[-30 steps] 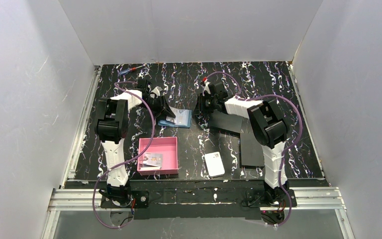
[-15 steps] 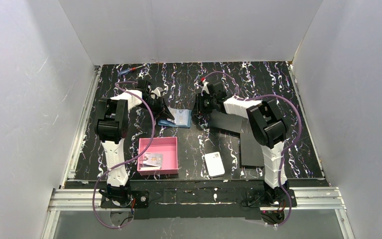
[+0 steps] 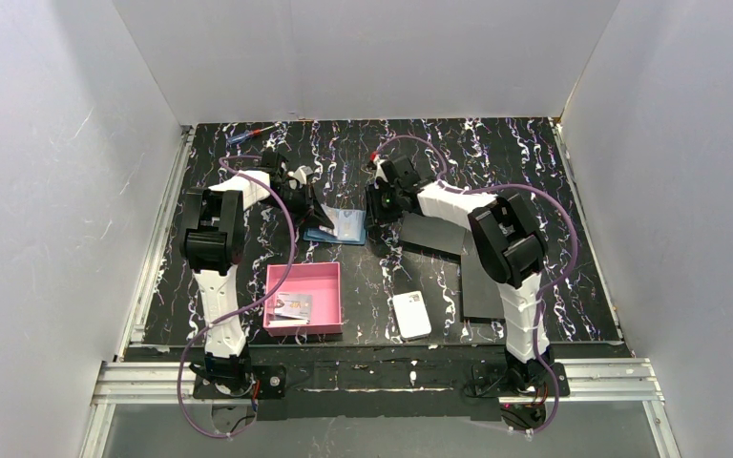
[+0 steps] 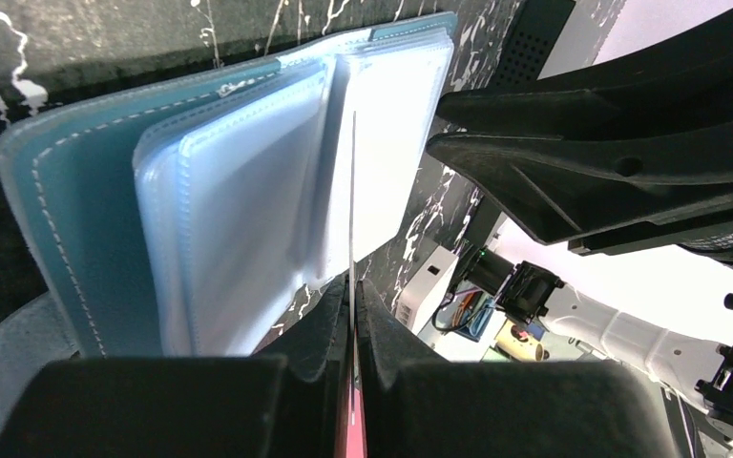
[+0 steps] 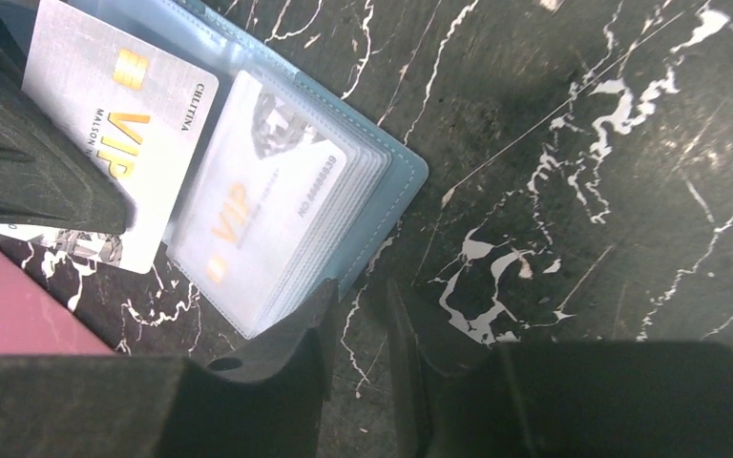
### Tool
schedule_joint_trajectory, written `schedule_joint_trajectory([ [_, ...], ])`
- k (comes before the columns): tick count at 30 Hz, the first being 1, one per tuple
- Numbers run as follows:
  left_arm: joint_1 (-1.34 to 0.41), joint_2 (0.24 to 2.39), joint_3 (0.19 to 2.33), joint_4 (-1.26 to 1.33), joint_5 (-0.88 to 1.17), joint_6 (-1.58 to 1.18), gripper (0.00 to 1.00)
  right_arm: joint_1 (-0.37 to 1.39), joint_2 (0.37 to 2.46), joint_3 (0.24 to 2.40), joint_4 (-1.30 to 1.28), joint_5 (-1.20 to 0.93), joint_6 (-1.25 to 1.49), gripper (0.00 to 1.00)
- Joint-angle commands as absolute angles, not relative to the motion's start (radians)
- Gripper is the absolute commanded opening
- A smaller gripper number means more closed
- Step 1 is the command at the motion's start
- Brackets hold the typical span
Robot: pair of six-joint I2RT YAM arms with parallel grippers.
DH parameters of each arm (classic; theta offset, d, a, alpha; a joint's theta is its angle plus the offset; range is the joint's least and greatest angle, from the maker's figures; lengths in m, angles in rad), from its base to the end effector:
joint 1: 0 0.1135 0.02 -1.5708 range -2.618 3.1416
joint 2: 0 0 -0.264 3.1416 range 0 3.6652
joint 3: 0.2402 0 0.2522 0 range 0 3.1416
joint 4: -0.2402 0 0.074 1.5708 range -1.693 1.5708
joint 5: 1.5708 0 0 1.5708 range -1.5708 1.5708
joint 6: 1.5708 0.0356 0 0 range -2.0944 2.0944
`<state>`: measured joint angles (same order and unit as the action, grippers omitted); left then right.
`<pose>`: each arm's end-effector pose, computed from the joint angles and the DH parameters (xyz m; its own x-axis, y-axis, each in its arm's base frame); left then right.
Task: Put the credit cards into the card holder
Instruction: Insert the credit card into the card holder.
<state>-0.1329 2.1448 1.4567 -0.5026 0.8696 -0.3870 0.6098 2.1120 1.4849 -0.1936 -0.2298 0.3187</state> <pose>0.4193 -0.0835 0.1359 -0.9907 -0.1132 -0.0758 -0.0080 0.6038 -0.7971 0.3754 0.2722 0.1651 -0.7842 -0.1757 -0.5952 -0.4625 0.8049 0.3719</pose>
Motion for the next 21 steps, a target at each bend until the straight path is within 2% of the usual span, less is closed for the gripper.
schedule_joint_trajectory([
  [1,-0.129,2.122,1.487,-0.528,0.924,-0.355,0.00,0.611,2.059,1.490,-0.204,-0.269,0.339,0.32],
  [9,-0.129,2.116,1.499,-0.559,0.895,-0.314,0.00,0.631,2.032,1.483,-0.144,-0.312,0.367,0.24],
  [12,-0.130,2.099,1.507,-0.570,0.872,-0.310,0.00,0.642,2.031,1.487,-0.145,-0.304,0.362,0.24],
  [16,-0.130,2.126,1.528,-0.593,0.863,-0.316,0.06,0.650,2.040,1.484,-0.110,-0.323,0.366,0.26],
  [19,-0.129,2.152,1.533,-0.601,0.854,-0.324,0.15,0.649,2.084,1.483,-0.031,-0.397,0.419,0.26],
  [21,-0.129,2.147,1.532,-0.604,0.837,-0.323,0.30,0.650,2.105,1.466,0.021,-0.415,0.443,0.26],
])
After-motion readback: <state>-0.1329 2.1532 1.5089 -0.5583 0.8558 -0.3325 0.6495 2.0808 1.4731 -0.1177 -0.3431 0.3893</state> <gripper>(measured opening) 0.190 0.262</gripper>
